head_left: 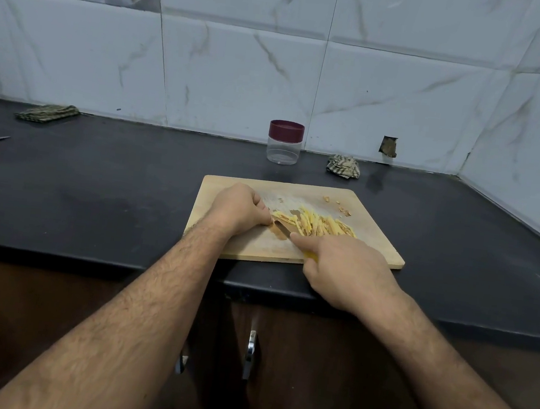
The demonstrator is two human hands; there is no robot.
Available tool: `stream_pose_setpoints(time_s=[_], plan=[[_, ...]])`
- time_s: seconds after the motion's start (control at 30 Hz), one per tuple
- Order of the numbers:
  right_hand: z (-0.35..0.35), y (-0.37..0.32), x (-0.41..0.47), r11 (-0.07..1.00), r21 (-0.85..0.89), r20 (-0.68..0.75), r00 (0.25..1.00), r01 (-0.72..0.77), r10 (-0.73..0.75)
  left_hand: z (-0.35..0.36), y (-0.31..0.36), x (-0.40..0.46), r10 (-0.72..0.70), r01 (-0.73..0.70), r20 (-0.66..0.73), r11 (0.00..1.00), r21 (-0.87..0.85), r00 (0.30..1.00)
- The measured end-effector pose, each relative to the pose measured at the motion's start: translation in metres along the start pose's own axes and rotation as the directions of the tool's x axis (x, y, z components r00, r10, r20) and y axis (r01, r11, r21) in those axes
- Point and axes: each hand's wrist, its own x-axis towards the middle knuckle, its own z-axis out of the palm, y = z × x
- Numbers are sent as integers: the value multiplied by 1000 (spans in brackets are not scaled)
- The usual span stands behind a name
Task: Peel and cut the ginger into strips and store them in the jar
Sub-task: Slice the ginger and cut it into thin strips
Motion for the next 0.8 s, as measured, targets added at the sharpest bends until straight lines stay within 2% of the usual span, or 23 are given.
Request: stream_pose_setpoints(time_s=[0.23, 0.47, 0.6, 0.7, 0.8], plan=[[-2, 11, -17, 999, 49, -19, 1000, -20, 21, 4, -2, -5, 59, -57, -53, 998, 32, 997], [6, 9, -14, 964, 251, -38, 994, -93, 105, 7, -7, -9, 112, -105, -111, 992, 64, 987], [6, 3, -14, 956, 282, -69, 993, -77, 100, 4, -5, -11, 78, -82, -146, 996, -19, 986], [6, -6, -9, 964, 263, -76, 995, -39, 61, 2, -6, -12, 28, -60, -207, 987, -151, 978], [6, -15, 0, 974, 227, -85, 996, -6, 26, 1, -7, -12, 3, -56, -243, 975, -213, 970]])
